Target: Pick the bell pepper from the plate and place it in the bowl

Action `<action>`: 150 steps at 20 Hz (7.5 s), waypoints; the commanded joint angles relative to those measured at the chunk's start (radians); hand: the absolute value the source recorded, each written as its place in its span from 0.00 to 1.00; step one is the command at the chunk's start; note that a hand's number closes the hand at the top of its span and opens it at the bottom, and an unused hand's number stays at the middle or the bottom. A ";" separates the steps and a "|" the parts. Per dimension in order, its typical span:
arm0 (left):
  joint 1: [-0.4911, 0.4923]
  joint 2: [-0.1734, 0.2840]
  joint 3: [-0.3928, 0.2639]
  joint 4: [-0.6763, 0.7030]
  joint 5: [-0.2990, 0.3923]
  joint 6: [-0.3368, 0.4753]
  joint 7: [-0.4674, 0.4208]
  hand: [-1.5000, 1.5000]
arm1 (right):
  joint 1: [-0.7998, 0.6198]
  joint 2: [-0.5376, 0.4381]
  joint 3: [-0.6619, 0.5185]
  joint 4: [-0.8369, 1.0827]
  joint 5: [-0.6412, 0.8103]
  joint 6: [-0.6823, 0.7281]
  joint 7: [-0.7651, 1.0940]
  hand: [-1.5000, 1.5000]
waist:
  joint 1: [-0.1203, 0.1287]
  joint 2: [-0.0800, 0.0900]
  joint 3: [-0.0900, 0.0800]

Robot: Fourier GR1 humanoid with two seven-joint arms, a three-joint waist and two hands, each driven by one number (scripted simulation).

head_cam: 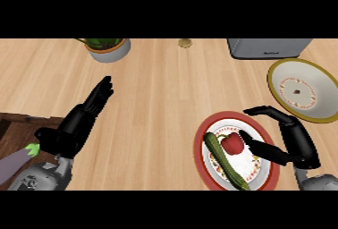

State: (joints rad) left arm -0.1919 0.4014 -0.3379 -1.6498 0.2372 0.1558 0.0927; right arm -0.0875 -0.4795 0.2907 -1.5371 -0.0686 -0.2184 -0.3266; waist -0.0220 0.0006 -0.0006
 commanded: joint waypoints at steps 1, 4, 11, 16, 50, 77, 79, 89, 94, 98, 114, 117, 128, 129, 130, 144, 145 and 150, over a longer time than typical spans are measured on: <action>-0.001 -0.053 -0.024 0.098 0.007 -0.083 -0.084 0.50 | 0.004 0.079 0.031 0.125 0.104 -0.046 -0.166 0.00 | 0.020 0.003 0.001; 0.006 -0.070 -0.035 0.091 -0.003 -0.061 -0.050 0.50 | -0.016 -0.016 0.074 0.066 0.259 -0.096 -0.074 0.00 | 0.016 -0.001 0.000; 0.031 -0.045 -0.034 0.042 -0.002 -0.084 -0.054 0.50 | -0.126 -0.232 0.157 0.011 0.525 0.018 0.327 0.00 | 0.029 -0.009 -0.005; 0.017 -0.080 -0.050 0.102 -0.020 -0.080 -0.078 0.50 | -0.198 -0.327 0.274 -0.038 0.523 0.377 0.558 0.00 | 0.032 -0.002 -0.008; 0.050 -0.228 0.069 0.120 -0.159 -0.181 -0.071 0.50 | -0.141 0.050 0.322 -0.214 0.919 0.627 0.960 0.00 | 0.022 -0.001 0.001; 0.112 -0.260 0.171 -0.001 -0.199 -0.316 -0.002 0.50 | -0.194 0.175 0.082 0.205 1.122 0.416 0.489 1.00 | 0.031 0.000 0.001; 0.094 -0.282 0.162 0.039 -0.240 -0.296 -0.007 0.50 | -0.173 0.233 0.102 0.246 1.177 0.344 0.502 1.00 | 0.027 0.000 0.001; 0.050 -0.311 0.213 0.118 -0.234 -0.333 -0.056 0.50 | -0.215 0.221 -0.045 0.268 1.122 0.484 0.422 1.00 | 0.023 0.000 0.001; 0.113 -0.336 0.171 0.023 -0.280 -0.298 -0.006 0.50 | -0.160 0.156 -0.088 0.267 1.157 0.434 0.375 1.00 | 0.023 -0.002 0.001; 0.118 -0.315 0.181 0.043 -0.266 -0.325 -0.024 0.50 | -0.224 0.171 -0.141 0.251 1.208 0.308 0.476 1.00 | 0.026 -0.002 0.001; 0.048 -0.290 0.256 0.069 -0.216 -0.372 -0.002 0.50 | -0.334 0.135 -0.506 0.060 0.892 0.276 0.493 1.00 | 0.025 0.000 0.001; 0.081 -0.305 0.240 0.098 -0.261 -0.353 -0.087 0.50 | -0.371 0.104 -0.521 0.178 0.940 0.196 0.444 1.00 | 0.027 0.001 0.001; 0.041 -0.365 0.188 0.058 -0.279 -0.324 0.013 0.50 | -0.556 -0.062 -0.619 0.758 1.052 -0.110 0.209 1.00 | 0.042 0.007 0.002; 0.088 -0.337 0.185 0.036 -0.292 -0.339 -0.016 0.50 | -0.546 -0.059 -0.601 0.794 1.068 -0.067 0.231 1.00 | 0.048 0.008 0.002; 0.061 -0.315 0.228 0.072 -0.246 -0.372 -0.017 0.50 | -0.575 -0.066 -0.594 0.842 1.068 -0.001 0.253 1.00 | 0.059 0.014 0.002; 0.062 -0.337 0.205 0.098 -0.275 -0.367 -0.057 0.50 | -0.737 -0.188 -0.776 1.205 0.865 0.118 -0.048 0.00 | 0.064 0.018 0.004; 0.052 -0.320 0.234 0.024 -0.230 -0.380 0.025 0.50 | -0.730 -0.158 -0.793 1.199 0.847 0.070 -0.047 0.00 | 0.064 0.014 0.004; 0.054 -0.337 0.219 0.064 -0.284 -0.343 -0.032 0.50 | -0.718 -0.217 -0.943 1.212 0.703 0.058 -0.090 0.00 | 0.048 0.012 0.005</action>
State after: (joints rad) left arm -0.1256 0.0695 -0.1232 -1.5768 -0.0323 -0.2077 0.0575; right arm -0.8130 -0.6573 -0.5596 -0.3480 0.7204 -0.1422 -0.3808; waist 0.0351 0.0153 0.0033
